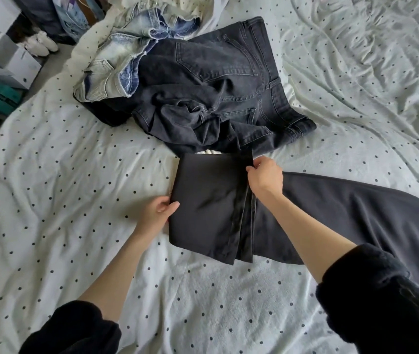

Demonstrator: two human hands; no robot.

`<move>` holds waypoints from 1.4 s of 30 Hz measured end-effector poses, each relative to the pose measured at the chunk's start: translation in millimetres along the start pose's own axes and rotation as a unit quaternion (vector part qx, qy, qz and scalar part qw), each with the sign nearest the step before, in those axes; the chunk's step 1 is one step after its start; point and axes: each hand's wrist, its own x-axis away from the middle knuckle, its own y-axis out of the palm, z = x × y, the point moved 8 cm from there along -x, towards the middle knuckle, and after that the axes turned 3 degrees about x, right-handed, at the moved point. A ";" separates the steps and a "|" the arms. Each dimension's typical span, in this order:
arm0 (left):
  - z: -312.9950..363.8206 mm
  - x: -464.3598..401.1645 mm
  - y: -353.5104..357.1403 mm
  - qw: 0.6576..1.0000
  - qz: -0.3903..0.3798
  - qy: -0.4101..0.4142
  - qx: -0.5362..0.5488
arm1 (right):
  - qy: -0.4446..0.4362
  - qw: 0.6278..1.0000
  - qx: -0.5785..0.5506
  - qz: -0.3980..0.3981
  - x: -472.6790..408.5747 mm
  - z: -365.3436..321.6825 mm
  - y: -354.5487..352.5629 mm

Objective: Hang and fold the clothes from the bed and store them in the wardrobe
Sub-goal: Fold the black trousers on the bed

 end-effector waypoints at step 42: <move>70.7 82.6 165.2 0.994 -0.007 0.023 -0.111 | 0.124 0.959 -0.247 -0.067 46.9 189.2 -108.6</move>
